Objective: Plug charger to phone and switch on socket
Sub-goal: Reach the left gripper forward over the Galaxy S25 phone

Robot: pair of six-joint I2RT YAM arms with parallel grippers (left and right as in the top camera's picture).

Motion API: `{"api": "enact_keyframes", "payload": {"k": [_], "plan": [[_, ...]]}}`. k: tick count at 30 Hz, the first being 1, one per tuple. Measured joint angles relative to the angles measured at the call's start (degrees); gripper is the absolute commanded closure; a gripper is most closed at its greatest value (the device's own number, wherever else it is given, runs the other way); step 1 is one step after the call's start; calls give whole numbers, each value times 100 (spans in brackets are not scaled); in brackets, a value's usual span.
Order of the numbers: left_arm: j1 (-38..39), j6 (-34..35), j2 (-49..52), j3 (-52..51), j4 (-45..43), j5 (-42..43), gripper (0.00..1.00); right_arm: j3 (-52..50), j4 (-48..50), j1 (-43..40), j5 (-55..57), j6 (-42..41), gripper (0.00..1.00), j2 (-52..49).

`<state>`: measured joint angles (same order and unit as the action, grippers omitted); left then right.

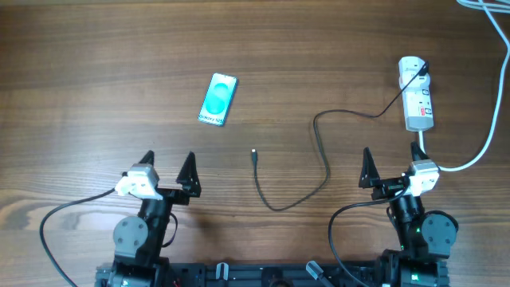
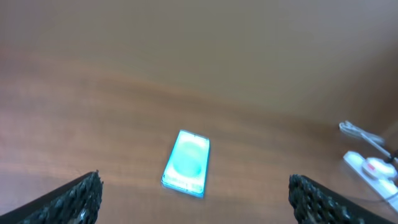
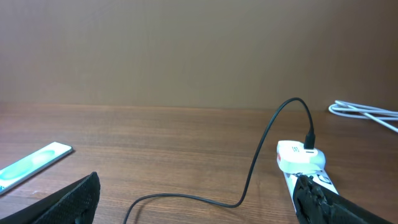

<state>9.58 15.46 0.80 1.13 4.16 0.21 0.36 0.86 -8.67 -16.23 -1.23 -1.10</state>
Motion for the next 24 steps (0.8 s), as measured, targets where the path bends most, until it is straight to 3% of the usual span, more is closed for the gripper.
{"api": "enact_keyframes", "payload": {"k": [4,7,15,19,24], "plan": [[0,201,74,1161,2334,186,0,0,-2,0,2,0,0,0],[0,251,817,2855,3134,232,0,0,-2,0,2,0,0,0],[0,291,5768,8170,6242,551,0,0,-4,0,20,0,0,15],[0,186,8061,10192,7025,592,0,0,0,0,20,0,0,22],[0,-20,9840,10684,6872,391,0,0,0,0,20,0,1,22]]}}
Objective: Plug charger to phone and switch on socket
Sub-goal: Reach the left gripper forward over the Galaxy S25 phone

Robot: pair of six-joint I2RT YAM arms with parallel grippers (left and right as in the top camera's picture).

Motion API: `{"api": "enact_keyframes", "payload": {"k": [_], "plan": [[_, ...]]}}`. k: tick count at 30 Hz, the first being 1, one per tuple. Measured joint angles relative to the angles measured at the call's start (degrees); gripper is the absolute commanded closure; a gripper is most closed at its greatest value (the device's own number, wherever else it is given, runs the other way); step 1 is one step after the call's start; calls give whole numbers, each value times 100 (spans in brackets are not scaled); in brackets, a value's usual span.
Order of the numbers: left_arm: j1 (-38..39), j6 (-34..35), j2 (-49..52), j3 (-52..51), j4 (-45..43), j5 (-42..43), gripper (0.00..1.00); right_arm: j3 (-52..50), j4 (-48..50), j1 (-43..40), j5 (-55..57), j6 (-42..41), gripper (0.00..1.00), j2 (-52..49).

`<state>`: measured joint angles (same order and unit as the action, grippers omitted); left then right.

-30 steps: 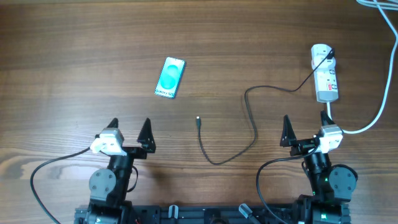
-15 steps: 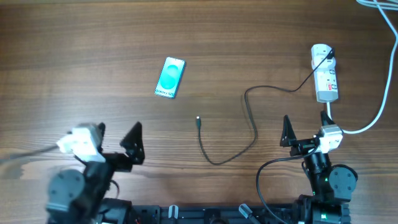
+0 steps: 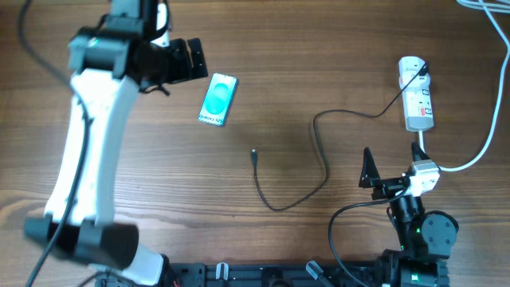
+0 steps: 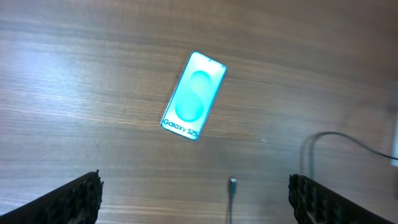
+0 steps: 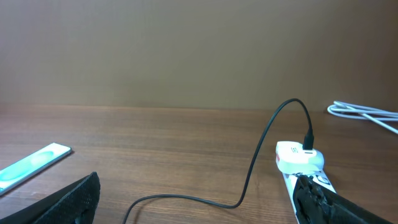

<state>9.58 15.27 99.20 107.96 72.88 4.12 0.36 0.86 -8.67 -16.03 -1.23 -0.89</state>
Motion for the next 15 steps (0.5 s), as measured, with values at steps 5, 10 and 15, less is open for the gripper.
{"api": "enact_keyframes", "payload": {"k": [5,10,15], "plan": [[0,-15,1008,0,-697,-105,13,0,0,0,0,0,0,0],[0,-120,1720,0,-1213,-125,49,0,0,0,0,0,0,0],[94,-105,2516,0,-1252,-127,23,0,2,0,0,0,0,0]]}}
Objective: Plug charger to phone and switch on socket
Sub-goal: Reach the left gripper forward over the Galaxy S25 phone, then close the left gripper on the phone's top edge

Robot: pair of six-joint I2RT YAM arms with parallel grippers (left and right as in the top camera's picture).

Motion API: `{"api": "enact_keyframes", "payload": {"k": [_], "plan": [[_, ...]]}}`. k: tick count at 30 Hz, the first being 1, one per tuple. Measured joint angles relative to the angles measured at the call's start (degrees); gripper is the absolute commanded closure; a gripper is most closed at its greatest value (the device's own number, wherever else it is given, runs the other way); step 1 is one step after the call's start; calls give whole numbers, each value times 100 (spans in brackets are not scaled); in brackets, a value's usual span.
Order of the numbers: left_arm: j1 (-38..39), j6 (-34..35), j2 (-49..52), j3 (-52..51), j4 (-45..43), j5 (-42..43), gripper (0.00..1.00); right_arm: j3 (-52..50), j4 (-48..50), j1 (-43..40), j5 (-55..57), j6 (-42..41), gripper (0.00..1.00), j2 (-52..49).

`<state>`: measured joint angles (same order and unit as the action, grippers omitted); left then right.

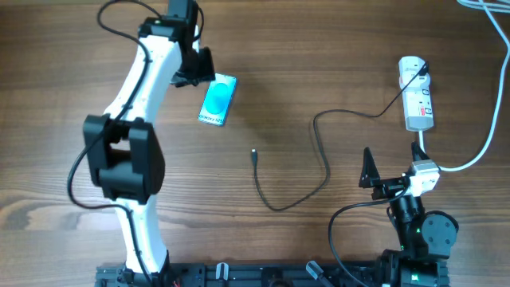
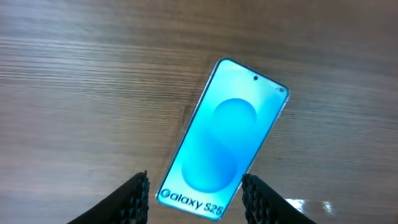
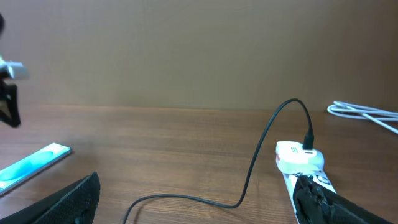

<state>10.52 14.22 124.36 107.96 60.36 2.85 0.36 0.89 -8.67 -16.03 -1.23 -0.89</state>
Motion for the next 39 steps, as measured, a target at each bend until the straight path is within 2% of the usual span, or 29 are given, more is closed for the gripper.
{"api": "enact_keyframes", "payload": {"k": [1,6,14,15,17,22,26,29,35,39], "plan": [[52,-11,101,0,-44,0,0,0,0,0,0,0,0,0],[417,-15,562,0,-387,2,0,0,-2,0,0,0,0,0],[481,-356,966,-98,-715,-142,1,0,0,0,0,0,0,0],[487,-374,964,-116,-748,-197,3,0,0,0,0,0,0,0],[496,-409,964,-138,-767,-271,20,0,-2,0,0,0,0,0],[544,-472,962,-142,-435,-319,22,0,0,0,0,0,0,0],[743,-468,957,-149,232,-299,13,0,0,0,0,0,0,0],[953,-328,957,-164,678,-234,0,0,-2,0,0,0,0,0],[1062,44,957,-197,1067,-153,0,0,-2,0,0,0,0,0],[1045,188,957,-210,879,-92,0,0,-2,0,0,0,0,0]]}}
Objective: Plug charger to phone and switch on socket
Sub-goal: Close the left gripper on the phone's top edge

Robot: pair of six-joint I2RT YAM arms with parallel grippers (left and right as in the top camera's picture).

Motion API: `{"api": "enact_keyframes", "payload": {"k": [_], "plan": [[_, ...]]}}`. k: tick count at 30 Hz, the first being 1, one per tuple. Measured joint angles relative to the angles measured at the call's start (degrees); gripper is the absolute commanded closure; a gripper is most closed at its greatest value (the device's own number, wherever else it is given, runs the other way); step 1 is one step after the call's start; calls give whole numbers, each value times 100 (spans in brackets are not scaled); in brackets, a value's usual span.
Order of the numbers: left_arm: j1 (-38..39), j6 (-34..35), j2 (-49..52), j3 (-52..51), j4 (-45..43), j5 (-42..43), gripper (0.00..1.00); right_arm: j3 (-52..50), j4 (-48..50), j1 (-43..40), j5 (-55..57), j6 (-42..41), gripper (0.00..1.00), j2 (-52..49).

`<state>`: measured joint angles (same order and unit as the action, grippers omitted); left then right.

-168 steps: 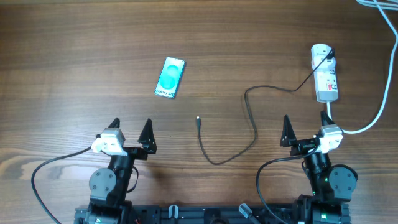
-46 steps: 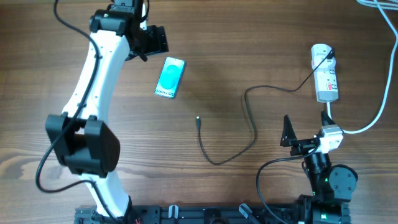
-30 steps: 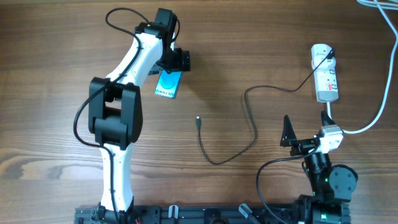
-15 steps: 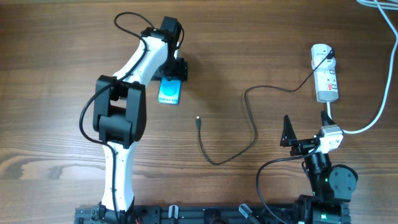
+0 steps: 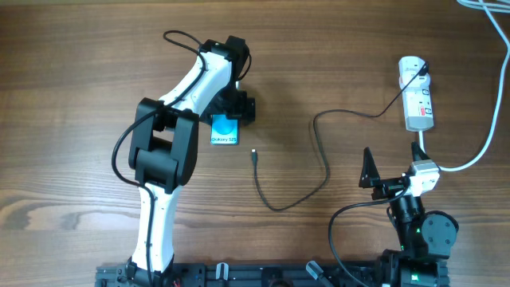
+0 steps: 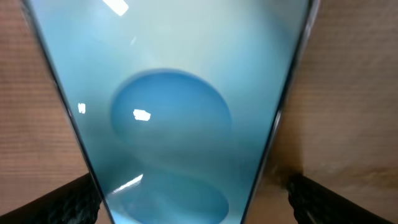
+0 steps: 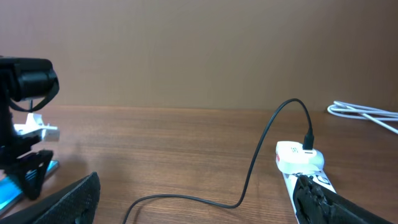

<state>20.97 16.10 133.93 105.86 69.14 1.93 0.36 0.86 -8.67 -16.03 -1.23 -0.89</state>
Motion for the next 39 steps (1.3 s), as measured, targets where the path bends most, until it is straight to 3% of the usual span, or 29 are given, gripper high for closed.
{"api": "enact_keyframes", "payload": {"k": [4,20,23,30,32,39], "plan": [[-57,249,-11,0,-225,-31,0,0,0,0,0,0,0,0],[-90,125,-31,-37,-278,-42,3,0,0,0,0,0,0,0],[-90,20,-184,-310,-599,-107,10,0,2,0,0,0,0,0],[-101,-142,-219,-367,-656,-105,9,0,0,0,0,0,0,0],[-122,-146,-232,-376,-662,-42,0,0,2,0,0,0,0,0],[-192,-190,-297,-415,-715,164,0,0,0,0,0,0,0,0]]}}
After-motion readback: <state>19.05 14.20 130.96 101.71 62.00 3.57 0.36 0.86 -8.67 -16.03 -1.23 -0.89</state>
